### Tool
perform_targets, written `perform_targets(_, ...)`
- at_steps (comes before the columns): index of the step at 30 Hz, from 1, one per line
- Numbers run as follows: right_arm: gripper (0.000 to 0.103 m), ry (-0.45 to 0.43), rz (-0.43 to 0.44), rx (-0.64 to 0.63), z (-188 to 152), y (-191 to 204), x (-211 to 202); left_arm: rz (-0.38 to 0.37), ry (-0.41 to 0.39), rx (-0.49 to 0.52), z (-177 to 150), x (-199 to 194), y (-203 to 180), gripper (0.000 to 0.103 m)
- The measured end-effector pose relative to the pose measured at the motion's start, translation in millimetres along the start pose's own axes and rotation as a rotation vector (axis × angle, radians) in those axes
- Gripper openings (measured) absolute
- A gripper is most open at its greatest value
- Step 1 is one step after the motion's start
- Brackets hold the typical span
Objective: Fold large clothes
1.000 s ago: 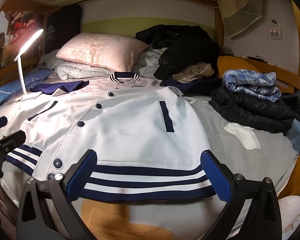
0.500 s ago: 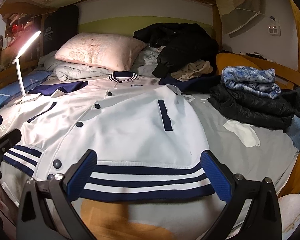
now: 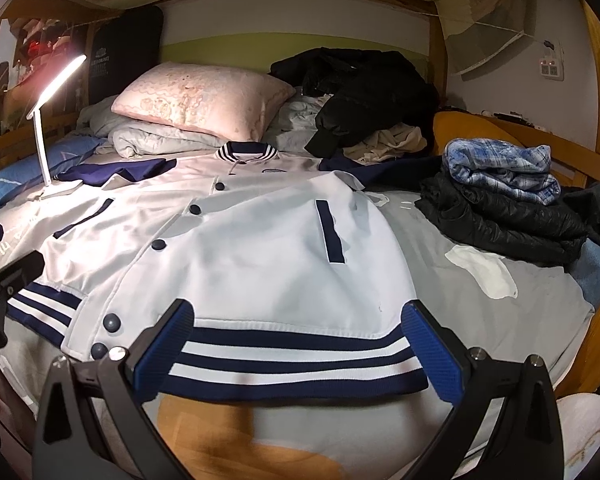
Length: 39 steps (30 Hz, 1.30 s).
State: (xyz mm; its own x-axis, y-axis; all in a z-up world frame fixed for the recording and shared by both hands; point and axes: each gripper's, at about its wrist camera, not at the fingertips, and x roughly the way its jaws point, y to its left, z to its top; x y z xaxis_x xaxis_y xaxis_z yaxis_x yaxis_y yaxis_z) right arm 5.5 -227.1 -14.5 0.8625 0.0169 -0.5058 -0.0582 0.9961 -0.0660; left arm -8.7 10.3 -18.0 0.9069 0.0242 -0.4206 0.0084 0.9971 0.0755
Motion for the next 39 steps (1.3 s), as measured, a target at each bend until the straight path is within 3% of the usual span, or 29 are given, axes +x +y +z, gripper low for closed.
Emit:
perform_targets(14, 0.103, 0.009, -0.012, -0.027, -2, 3, 3, 0.013, -0.004, 0.024, -1, -2, -2, 0.103)
perform_targets(18, 0.103, -0.013, -0.079, -0.049, -3, 4, 1, 0.018, 0.065, 0.08, -7, 11, -9, 0.103)
perform_targets(22, 0.103, 0.016, -0.048, -0.065, -5, 3, 4, -0.039, 0.121, 0.127, -16, 19, -16, 0.103)
perform_targets(24, 0.103, 0.004, -0.094, -0.144, -8, 11, 2, -0.038, 0.13, 0.156, -23, 22, -19, 0.103)
perform_targets(25, 0.103, -0.042, -0.178, -0.224, -12, 19, -2, -0.017, 0.138, 0.166, -26, 24, -19, 0.103)
perform_targets(27, 0.103, -0.062, -0.2, -0.308, -18, 29, -4, -0.012, 0.17, 0.173, -33, 29, -16, 0.103)
perform_targets(33, 0.103, 0.129, 0.014, -0.359, -35, 44, 14, -0.068, 0.282, 0.186, -53, 41, -15, 0.103)
perform_targets(36, 0.103, 0.297, 0.117, -0.365, -48, 50, 34, -0.068, 0.309, 0.202, -58, 45, -18, 0.103)
perform_targets(39, 0.103, 0.313, 0.059, -0.374, -52, 49, 40, -0.08, 0.374, 0.237, -64, 53, -25, 0.103)
